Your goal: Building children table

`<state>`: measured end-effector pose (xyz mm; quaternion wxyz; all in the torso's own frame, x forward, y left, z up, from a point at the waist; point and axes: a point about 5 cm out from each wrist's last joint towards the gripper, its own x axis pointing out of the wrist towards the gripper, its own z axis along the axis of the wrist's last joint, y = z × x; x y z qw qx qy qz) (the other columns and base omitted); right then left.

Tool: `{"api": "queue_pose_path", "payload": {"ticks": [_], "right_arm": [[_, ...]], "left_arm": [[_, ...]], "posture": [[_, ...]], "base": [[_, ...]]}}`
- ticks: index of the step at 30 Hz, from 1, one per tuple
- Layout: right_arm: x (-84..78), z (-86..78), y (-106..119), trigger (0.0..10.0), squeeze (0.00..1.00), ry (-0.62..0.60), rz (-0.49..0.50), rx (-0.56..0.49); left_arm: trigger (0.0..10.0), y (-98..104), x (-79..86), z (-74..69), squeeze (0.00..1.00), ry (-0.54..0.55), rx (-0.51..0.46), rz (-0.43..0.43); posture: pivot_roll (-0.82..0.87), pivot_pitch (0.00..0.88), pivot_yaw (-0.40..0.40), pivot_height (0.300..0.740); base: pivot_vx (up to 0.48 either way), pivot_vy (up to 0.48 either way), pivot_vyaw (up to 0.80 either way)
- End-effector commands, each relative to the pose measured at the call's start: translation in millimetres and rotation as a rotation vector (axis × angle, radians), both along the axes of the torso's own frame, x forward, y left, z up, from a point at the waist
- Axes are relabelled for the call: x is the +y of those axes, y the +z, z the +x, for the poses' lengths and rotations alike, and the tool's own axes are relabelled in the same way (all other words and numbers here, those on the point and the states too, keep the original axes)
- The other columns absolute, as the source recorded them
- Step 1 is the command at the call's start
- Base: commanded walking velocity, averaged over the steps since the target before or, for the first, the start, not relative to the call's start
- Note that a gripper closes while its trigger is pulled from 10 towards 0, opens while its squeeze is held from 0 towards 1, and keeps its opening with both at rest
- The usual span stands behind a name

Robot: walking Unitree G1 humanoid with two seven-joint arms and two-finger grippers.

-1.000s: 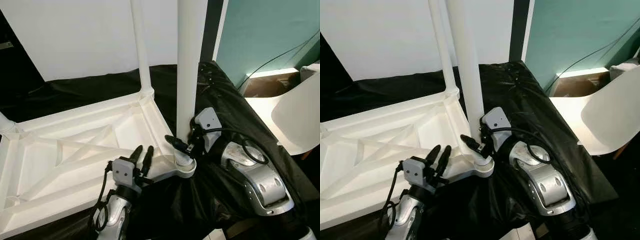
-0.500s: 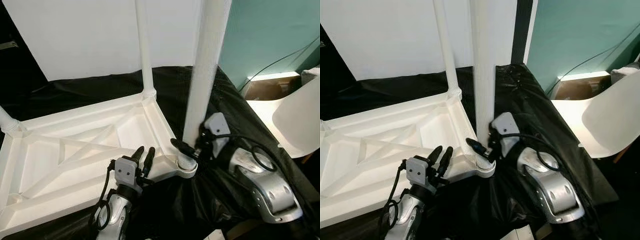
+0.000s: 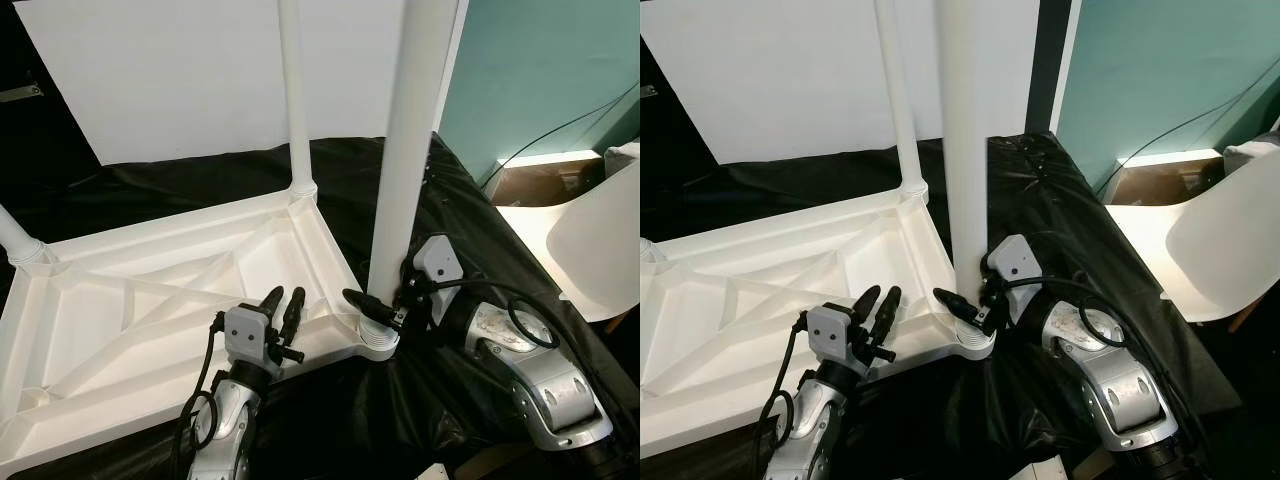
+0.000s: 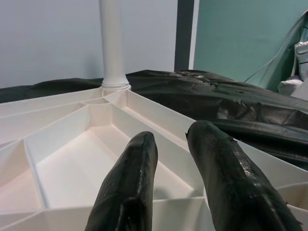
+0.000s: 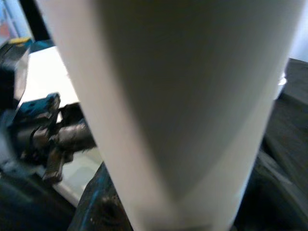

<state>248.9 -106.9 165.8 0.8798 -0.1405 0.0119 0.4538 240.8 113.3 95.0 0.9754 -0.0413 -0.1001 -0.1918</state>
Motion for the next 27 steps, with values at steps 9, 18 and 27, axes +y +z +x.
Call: {"api": "queue_pose_path", "payload": {"ticks": [9,18,27], "right_arm": [[-15.1,-12.3,-42.8,10.0,0.00,0.006,-0.094,0.179],[-19.6,-9.9,-57.4,10.0,0.00,-0.183,-0.057,0.323],[-19.8,3.7,-64.9,10.0,0.00,-0.316,-0.062,0.477]], "left_arm": [[10.0,4.4,-2.2,4.6,0.00,0.165,0.023,-0.094],[10.0,6.4,-6.7,8.1,0.00,0.120,0.007,-0.058],[10.0,11.4,-8.3,12.8,0.00,0.112,-0.006,-0.068]], "posture": [[-0.05,0.014,0.069,0.740],[-0.08,0.027,0.087,0.740],[-0.07,0.031,0.077,0.740]], "base": [[0.000,0.000,0.00],[0.000,0.000,0.00],[0.000,0.000,0.00]]}}
